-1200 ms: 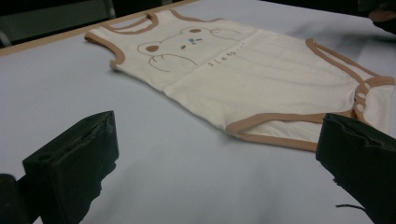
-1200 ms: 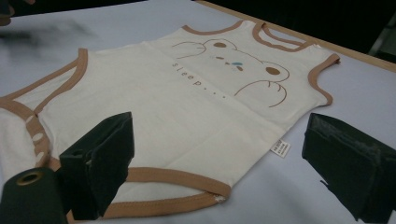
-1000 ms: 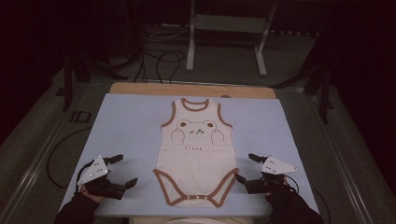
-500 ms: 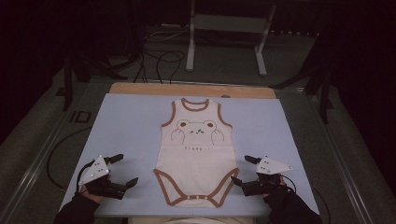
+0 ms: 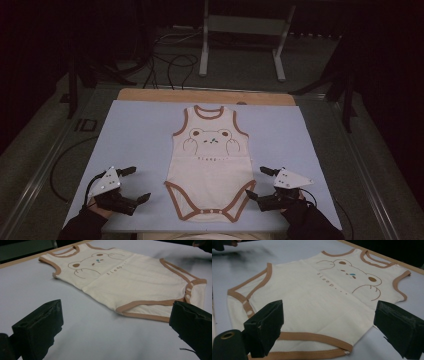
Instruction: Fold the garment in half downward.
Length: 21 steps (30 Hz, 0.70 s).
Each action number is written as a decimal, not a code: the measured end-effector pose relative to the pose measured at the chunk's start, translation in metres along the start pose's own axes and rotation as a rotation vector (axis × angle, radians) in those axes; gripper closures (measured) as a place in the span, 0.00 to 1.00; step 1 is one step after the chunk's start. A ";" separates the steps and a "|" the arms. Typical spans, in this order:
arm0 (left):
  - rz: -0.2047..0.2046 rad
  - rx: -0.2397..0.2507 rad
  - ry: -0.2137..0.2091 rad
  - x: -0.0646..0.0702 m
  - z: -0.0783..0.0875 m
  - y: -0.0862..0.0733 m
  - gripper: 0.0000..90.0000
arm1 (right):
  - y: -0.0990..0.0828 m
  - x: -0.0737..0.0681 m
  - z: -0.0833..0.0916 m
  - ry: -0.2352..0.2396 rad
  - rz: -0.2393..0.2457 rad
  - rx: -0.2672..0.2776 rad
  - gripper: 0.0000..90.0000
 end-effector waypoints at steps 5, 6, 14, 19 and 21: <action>-0.018 0.010 -0.012 0.003 0.001 0.009 0.00 | 0.008 -0.004 0.002 0.016 0.007 -0.001 0.10; -0.018 0.010 -0.017 0.004 0.001 0.011 0.00 | 0.010 -0.005 0.003 0.016 0.011 -0.007 0.10; -0.021 -0.026 -0.051 0.006 -0.002 0.014 0.00 | 0.029 -0.004 0.009 0.048 0.012 -0.014 0.10; -0.031 -0.023 -0.058 0.007 0.000 0.023 0.00 | 0.047 -0.001 0.019 0.039 0.035 0.011 0.11; -0.032 -0.028 -0.071 0.007 0.001 0.028 0.00 | 0.051 0.001 0.021 0.030 0.036 0.018 0.11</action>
Point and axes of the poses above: each handheld gripper's, and its own axes: z roughly backward along the jaws, y roughly out of its top, x roughly to its right, the point moved 4 cm from there along -z, roughly forward along the jaws, and after that the axes turned 3 degrees about y, right-handed, at the moved point
